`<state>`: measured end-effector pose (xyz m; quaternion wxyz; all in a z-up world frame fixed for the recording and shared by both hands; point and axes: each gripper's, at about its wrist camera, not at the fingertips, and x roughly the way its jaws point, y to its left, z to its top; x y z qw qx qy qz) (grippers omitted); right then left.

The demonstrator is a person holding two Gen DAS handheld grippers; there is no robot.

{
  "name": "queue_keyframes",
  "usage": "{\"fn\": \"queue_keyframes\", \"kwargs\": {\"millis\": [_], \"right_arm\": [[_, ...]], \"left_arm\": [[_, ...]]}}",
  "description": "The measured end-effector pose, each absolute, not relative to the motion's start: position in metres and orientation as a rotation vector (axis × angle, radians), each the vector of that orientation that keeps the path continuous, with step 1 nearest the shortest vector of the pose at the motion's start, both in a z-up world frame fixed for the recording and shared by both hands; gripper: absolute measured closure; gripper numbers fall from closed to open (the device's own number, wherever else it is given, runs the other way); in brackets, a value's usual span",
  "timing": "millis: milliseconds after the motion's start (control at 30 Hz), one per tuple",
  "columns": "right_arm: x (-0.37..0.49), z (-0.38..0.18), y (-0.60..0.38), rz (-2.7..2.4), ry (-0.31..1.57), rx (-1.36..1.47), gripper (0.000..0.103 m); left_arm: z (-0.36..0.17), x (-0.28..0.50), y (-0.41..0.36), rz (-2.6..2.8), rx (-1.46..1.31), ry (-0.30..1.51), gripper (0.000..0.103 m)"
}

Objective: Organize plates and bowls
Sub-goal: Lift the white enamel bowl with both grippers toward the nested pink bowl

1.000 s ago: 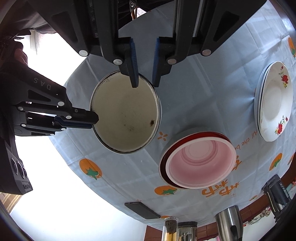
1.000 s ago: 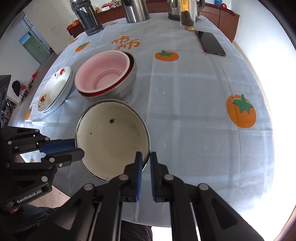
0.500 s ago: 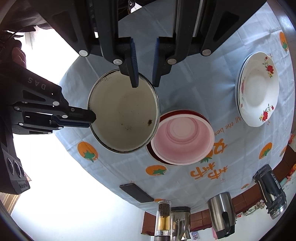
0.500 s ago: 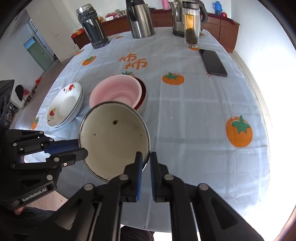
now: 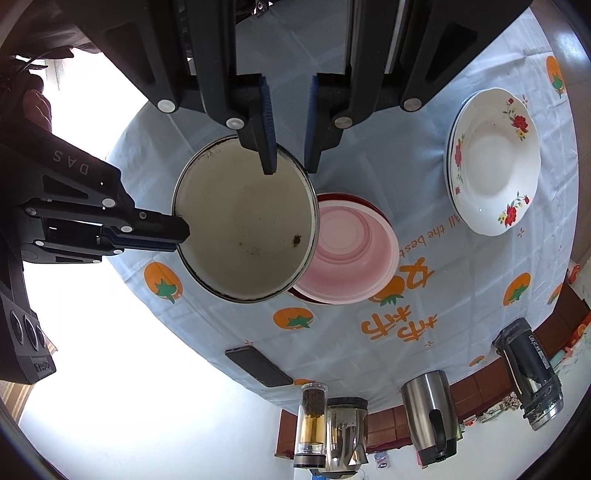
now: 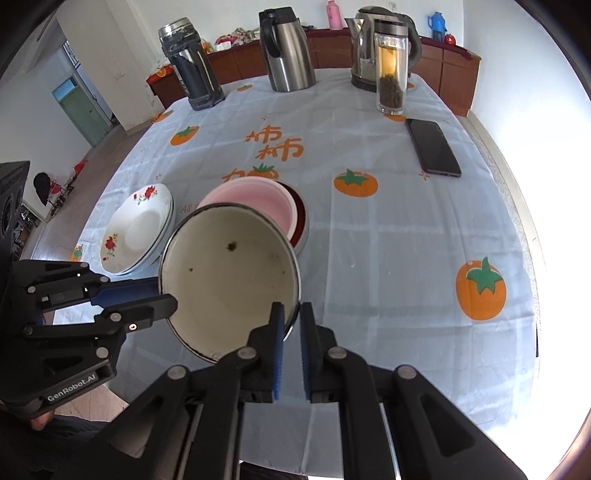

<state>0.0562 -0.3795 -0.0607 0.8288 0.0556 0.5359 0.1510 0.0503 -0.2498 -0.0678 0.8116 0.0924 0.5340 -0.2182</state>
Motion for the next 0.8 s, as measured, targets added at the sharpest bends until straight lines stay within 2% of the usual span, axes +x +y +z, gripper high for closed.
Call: {"fn": "queue_keyframes", "kwargs": {"millis": [800], "right_arm": [[0.104, -0.049, -0.357, 0.340, 1.094, 0.103, 0.095]], "left_arm": [[-0.055, 0.099, -0.226, -0.411, 0.169, 1.122, 0.086]]}}
